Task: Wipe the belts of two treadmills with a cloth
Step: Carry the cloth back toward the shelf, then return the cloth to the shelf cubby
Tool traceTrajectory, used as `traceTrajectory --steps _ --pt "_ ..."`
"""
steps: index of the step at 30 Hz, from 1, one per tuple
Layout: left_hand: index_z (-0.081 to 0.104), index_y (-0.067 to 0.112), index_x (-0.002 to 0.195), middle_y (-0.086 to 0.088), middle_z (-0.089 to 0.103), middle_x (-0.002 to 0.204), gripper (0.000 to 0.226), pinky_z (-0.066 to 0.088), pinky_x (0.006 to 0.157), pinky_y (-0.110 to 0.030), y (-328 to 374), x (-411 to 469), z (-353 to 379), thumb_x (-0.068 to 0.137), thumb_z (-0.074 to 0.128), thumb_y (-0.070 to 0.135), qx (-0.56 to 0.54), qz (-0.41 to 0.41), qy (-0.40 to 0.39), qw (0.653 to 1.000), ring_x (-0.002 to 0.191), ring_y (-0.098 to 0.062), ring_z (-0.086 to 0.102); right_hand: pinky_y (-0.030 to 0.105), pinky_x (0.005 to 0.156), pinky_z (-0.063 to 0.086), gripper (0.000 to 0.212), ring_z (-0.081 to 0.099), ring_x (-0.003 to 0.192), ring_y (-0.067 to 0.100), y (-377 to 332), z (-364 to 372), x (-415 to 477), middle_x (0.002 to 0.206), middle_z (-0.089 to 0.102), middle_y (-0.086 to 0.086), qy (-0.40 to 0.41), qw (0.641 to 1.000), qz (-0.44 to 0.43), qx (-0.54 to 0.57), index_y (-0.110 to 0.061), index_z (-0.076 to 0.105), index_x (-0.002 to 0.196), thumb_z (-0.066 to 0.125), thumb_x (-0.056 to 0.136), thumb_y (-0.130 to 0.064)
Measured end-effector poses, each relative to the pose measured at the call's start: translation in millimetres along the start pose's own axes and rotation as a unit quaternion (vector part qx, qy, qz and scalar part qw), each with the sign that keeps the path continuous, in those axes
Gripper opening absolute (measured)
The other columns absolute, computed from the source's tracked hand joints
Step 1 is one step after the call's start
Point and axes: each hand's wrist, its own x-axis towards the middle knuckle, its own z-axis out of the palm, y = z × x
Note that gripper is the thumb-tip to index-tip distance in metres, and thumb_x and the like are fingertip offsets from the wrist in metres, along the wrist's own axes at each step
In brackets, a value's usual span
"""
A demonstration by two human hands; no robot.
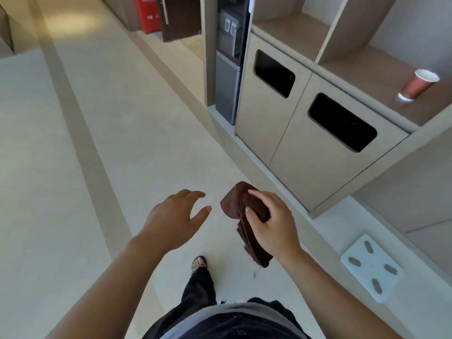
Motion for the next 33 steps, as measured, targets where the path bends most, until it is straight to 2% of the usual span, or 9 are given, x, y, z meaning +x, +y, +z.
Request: traceTrajectory --steps 4,8,13,17,21,24,27,33 --pt "0.042 0.036 0.133 0.015 0.049 0.132 0.048 0.044 0.083 -0.029 14.4 116.3 -36.4 0.091 0.033 0.057 0.026 0.111 -0.022 0.993 0.093 -0.011 0.058 0.026 0.096 0.046 0.038 0.055 0.110 0.004 4.4 -11.4 73.5 0.118 0.060 -0.016 0.084 0.995 0.056 -0.015 -0.030 0.061 0.120 0.056 0.083 -0.037" --pt "0.040 0.034 0.135 0.011 0.047 0.137 0.049 0.042 0.085 -0.030 44.1 215.9 -56.1 0.092 0.034 0.056 0.045 0.188 -0.042 0.980 0.098 -0.012 0.057 0.031 0.097 0.047 0.037 0.055 0.109 0.007 12.5 -28.2 134.8 0.118 0.060 -0.013 0.164 0.981 0.102 -0.028 -0.028 0.061 0.120 0.056 0.084 -0.035" --pt "0.040 0.033 0.135 0.011 0.046 0.137 0.048 0.042 0.088 -0.031 90.9 292.7 -57.4 0.092 0.035 0.054 0.041 0.266 -0.079 0.960 0.098 -0.014 0.056 0.026 0.094 0.046 0.035 0.056 0.107 0.006 32.4 -57.1 183.6 0.116 0.060 -0.015 0.232 0.960 0.151 -0.037 -0.033 0.060 0.118 0.057 0.083 -0.036" --pt "0.040 0.032 0.135 0.012 0.046 0.137 0.048 0.040 0.089 -0.030 121.8 352.8 -49.1 0.093 0.035 0.054 0.042 0.287 -0.094 0.952 0.100 -0.013 0.055 0.028 0.095 0.046 0.034 0.056 0.107 0.007 65.5 -83.4 233.5 0.115 0.060 -0.017 0.258 0.949 0.176 -0.033 -0.033 0.061 0.117 0.062 0.084 -0.030" --pt "0.039 0.032 0.136 0.010 0.045 0.140 0.050 0.041 0.094 -0.032 151.2 414.5 -34.9 0.092 0.034 0.055 0.045 0.282 -0.085 0.955 0.113 -0.013 0.051 0.034 0.095 0.047 0.034 0.057 0.107 0.009 107.2 -116.3 285.7 0.115 0.061 -0.013 0.258 0.950 0.174 -0.032 -0.028 0.062 0.118 0.061 0.084 -0.030" --pt "0.040 0.032 0.135 0.010 0.046 0.138 0.050 0.042 0.092 -0.031 180.4 458.4 -21.5 0.092 0.035 0.056 0.039 0.272 -0.085 0.958 0.106 -0.012 0.054 0.036 0.096 0.047 0.035 0.057 0.108 0.008 140.1 -145.6 321.9 0.116 0.062 -0.014 0.265 0.948 0.177 -0.026 -0.029 0.063 0.117 0.059 0.082 -0.033" --pt "0.041 0.031 0.135 0.009 0.048 0.136 0.049 0.043 0.090 -0.031 208.6 499.2 -14.8 0.092 0.035 0.054 0.026 0.272 -0.088 0.958 0.105 -0.013 0.055 0.039 0.098 0.047 0.033 0.057 0.109 0.010 163.8 -175.2 356.3 0.117 0.062 -0.014 0.283 0.939 0.193 -0.014 -0.030 0.063 0.117 0.062 0.084 -0.027" --pt "0.042 0.032 0.134 0.009 0.051 0.131 0.045 0.044 0.093 -0.033 261.2 551.5 -3.2 0.093 0.037 0.050 -0.001 0.286 -0.133 0.949 0.113 -0.012 0.051 0.035 0.099 0.046 0.033 0.056 0.109 0.006 186.1 -222.8 393.5 0.116 0.062 -0.015 0.306 0.928 0.212 -0.006 -0.031 0.063 0.116 0.063 0.083 -0.027"
